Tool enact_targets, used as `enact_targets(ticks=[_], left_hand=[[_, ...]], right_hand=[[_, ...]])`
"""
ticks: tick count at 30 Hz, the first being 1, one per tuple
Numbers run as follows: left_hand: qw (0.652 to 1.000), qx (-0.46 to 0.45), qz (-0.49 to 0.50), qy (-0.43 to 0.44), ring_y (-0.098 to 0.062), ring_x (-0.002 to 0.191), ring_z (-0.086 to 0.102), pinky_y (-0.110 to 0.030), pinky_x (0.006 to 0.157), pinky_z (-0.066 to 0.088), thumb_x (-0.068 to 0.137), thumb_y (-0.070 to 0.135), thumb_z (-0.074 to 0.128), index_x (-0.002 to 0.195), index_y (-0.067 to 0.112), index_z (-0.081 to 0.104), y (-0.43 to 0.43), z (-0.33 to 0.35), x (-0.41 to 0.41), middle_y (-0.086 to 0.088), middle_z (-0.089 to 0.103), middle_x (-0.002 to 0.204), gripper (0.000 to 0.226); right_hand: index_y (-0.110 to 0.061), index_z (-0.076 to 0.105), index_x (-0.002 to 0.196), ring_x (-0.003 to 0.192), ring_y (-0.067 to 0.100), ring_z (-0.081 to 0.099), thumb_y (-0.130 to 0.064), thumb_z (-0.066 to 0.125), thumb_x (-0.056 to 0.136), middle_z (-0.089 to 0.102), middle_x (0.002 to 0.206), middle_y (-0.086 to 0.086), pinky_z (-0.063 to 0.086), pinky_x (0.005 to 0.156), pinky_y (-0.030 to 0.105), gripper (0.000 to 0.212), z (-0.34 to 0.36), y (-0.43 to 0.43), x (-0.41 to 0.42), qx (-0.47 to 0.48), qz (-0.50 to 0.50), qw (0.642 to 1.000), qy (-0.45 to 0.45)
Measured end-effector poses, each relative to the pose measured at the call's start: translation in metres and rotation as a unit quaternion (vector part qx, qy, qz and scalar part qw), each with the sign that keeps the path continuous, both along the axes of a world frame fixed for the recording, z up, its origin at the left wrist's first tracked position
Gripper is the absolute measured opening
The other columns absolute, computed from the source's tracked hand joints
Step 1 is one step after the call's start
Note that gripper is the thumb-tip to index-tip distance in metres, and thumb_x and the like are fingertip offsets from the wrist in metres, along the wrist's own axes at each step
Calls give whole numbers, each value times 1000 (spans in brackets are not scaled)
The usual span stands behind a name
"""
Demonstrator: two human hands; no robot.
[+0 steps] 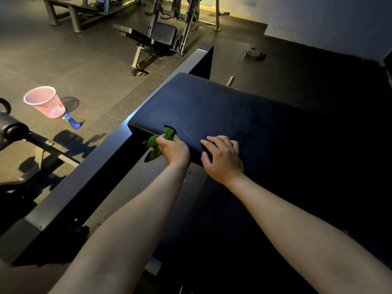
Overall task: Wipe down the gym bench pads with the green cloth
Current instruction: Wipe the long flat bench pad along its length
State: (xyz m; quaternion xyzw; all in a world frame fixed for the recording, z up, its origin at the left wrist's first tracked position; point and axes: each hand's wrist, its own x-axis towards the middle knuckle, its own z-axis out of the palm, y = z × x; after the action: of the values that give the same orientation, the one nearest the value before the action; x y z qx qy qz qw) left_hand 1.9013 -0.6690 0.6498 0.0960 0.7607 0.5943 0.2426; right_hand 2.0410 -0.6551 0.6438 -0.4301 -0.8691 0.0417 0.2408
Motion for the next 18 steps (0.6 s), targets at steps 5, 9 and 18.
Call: enact_targets(ticks=[5,9,18], left_hand=[[997,-2,-78,7,-36,118,48,-31,88,36,101,15,51,127,1,40,-21,4,74,-22,41,136,31],[985,-4,-170,26,-34,109,49,-22,81,30,100,12,53,124,2,40,-46,7,145,-22,40,132,29],[989,-19,-127,-73,-35,117,48,-33,95,40,102,24,52,131,12,40,-29,18,146,-22,32,143,33]], right_hand=[[-12,66,123,125,25,51,-19,59,88,61,126,6,45,103,46,36,13,-11,42,-30,53,998,-29],[-16,69,115,110,28,54,-26,57,85,61,110,4,43,93,46,34,12,-23,103,52,-45,997,-45],[-20,67,124,112,20,54,-31,53,92,64,120,-4,42,90,40,37,-1,-30,145,20,-43,999,-6]])
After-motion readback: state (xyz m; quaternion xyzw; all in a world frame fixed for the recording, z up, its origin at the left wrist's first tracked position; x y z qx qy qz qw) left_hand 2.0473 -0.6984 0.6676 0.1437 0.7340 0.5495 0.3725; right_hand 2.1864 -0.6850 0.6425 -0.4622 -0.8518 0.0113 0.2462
